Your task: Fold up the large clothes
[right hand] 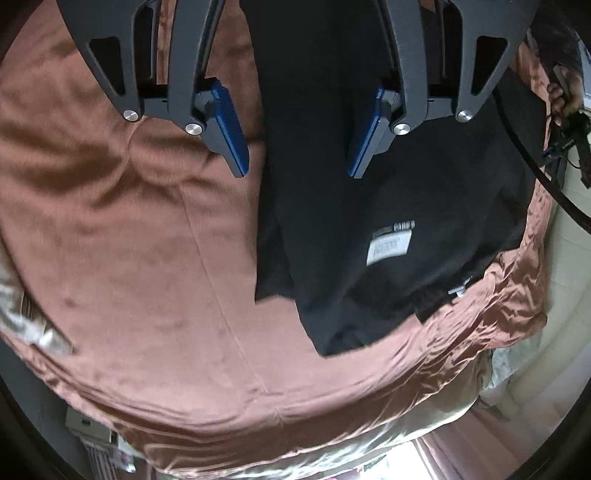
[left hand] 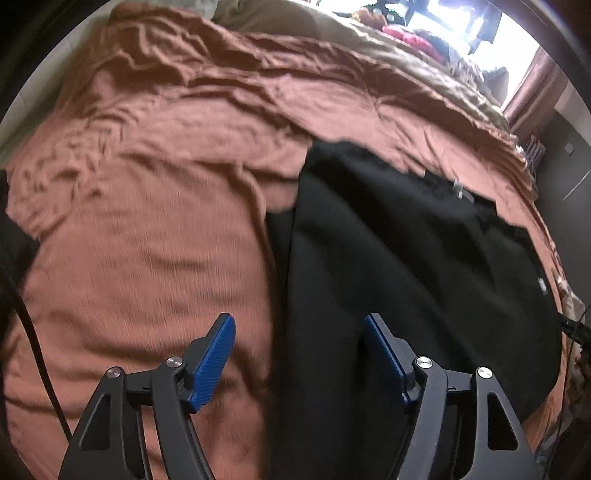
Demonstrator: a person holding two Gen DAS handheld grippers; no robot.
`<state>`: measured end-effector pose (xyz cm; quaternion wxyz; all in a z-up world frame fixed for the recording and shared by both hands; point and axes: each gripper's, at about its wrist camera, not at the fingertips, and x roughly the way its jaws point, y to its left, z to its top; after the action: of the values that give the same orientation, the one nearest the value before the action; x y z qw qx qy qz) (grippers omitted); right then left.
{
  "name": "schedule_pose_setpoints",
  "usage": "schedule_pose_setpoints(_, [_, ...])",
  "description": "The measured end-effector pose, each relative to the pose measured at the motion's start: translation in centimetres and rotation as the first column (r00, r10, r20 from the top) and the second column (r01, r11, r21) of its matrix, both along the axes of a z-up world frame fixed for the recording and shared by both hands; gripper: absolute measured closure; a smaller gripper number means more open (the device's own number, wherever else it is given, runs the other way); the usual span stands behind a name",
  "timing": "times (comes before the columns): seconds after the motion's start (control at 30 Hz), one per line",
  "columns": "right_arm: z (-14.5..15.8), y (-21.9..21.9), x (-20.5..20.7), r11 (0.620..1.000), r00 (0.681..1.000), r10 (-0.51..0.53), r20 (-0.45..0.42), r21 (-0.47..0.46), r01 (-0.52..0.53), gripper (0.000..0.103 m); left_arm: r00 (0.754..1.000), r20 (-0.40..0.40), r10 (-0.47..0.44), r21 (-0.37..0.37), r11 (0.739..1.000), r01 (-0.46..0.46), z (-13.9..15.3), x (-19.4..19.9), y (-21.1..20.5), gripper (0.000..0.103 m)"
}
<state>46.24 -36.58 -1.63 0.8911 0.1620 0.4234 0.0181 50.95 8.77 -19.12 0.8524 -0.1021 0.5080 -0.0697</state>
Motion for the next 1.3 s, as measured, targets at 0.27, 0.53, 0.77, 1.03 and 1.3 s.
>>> schedule_pose_setpoints(0.27, [0.8,-1.0,1.2,1.0,0.999,-0.006,0.05,0.001,0.006,0.098,0.999,0.015,-0.029,0.04,0.999,0.029,0.1,0.0,-1.3,0.091])
schedule_pose_setpoints(0.53, [-0.2,-1.3,1.4,0.996,0.994,-0.094,0.057,0.0,0.094,0.099,0.999,0.027,-0.03,0.055,0.998,0.029,0.4,1.3,-2.1,0.096])
schedule_pose_setpoints(0.77, [1.2,-0.6,-2.2,0.982,0.982,-0.183,0.054,0.049,0.18,0.098,0.999,0.0,0.053,0.004,0.999,-0.053,0.7,-0.3,0.3,0.076])
schedule_pose_setpoints(1.03, [3.1,2.2,-5.9,0.994,0.992,-0.1,0.082,0.056,0.096,0.097,0.991,0.009,0.136,-0.123,0.983,-0.134,1.4,-5.9,3.2,0.04])
schedule_pose_setpoints(1.3, [4.2,7.3,-6.7,0.999,0.995,-0.006,0.098,0.05,0.001,0.097,0.984,-0.064,0.166,-0.242,0.954,-0.177,-0.4,-8.9,3.9,0.038])
